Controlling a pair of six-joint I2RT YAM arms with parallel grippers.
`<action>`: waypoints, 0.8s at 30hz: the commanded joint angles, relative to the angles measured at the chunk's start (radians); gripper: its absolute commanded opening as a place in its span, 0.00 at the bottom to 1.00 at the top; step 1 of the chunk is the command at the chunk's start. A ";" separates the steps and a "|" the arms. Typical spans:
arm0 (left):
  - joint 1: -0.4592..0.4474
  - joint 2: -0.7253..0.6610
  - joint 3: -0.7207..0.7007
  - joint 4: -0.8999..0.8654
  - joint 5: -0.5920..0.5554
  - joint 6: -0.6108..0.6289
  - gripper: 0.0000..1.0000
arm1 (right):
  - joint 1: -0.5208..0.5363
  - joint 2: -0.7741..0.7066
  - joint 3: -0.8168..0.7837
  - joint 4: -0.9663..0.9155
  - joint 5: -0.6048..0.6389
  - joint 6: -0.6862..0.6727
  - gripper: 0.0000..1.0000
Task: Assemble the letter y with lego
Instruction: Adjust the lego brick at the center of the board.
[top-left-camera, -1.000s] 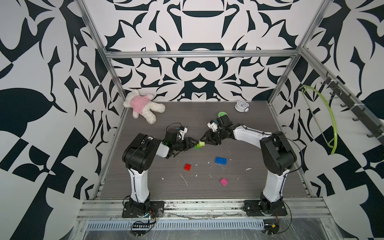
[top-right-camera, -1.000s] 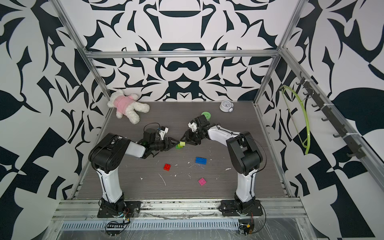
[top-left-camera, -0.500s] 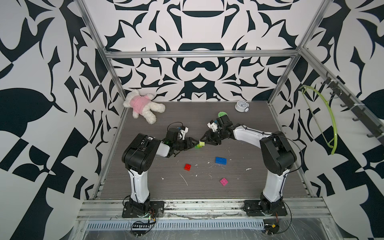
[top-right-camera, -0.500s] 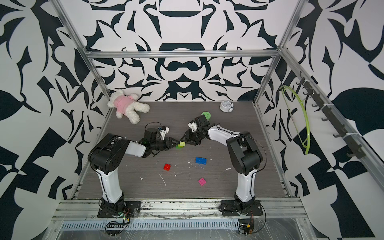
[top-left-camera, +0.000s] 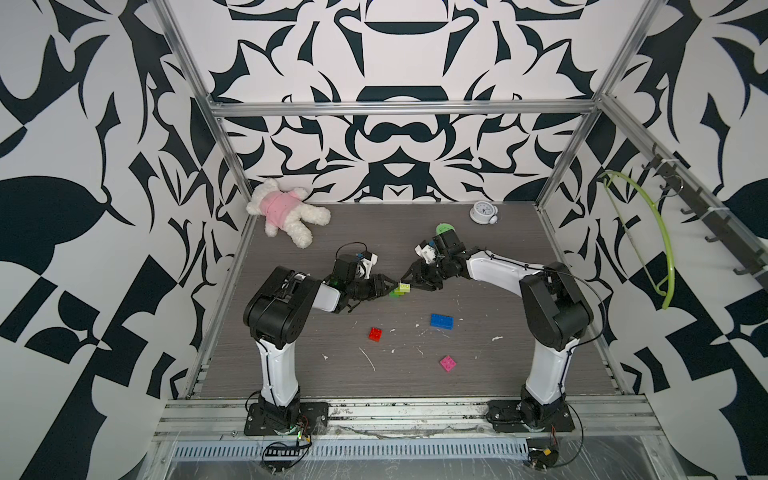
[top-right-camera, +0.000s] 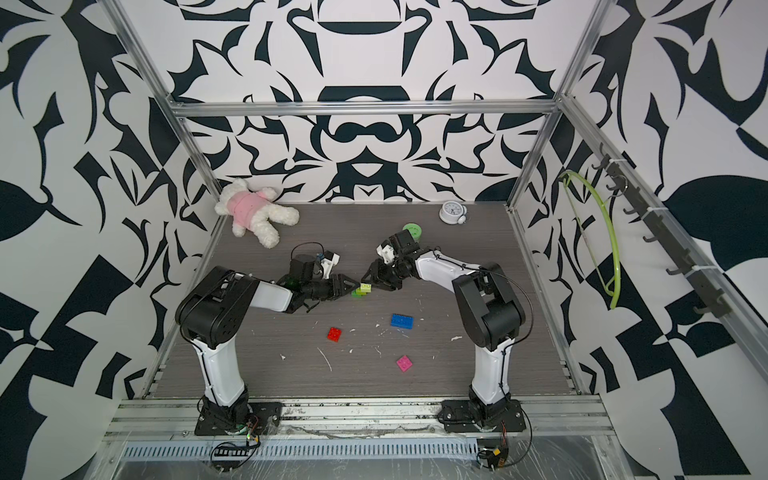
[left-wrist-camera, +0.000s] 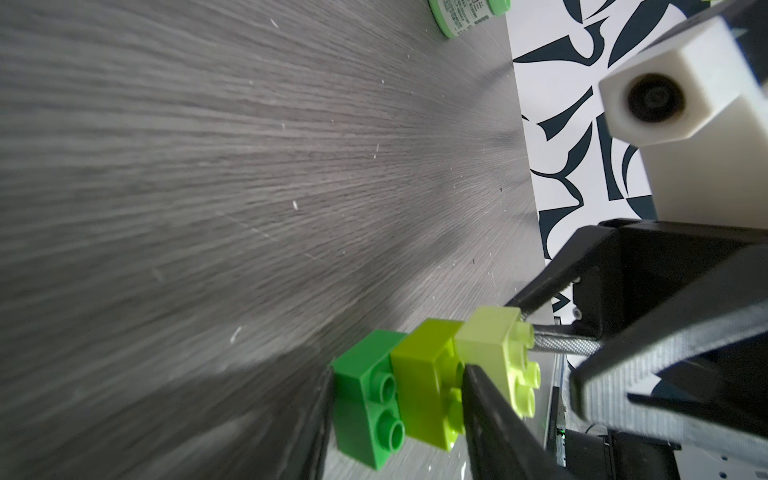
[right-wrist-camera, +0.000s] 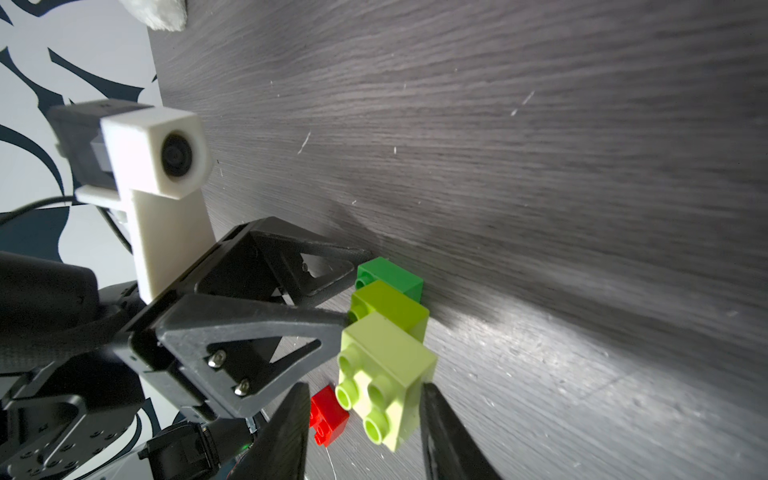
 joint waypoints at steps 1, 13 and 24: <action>-0.004 0.112 -0.069 -0.365 -0.189 0.046 0.53 | 0.005 -0.040 0.016 -0.009 0.018 -0.021 0.47; -0.003 0.117 -0.071 -0.373 -0.193 0.048 0.51 | 0.003 -0.087 0.036 -0.070 0.087 -0.059 0.49; -0.002 0.123 -0.072 -0.371 -0.192 0.045 0.48 | 0.023 -0.245 0.145 -0.502 0.338 -0.213 0.45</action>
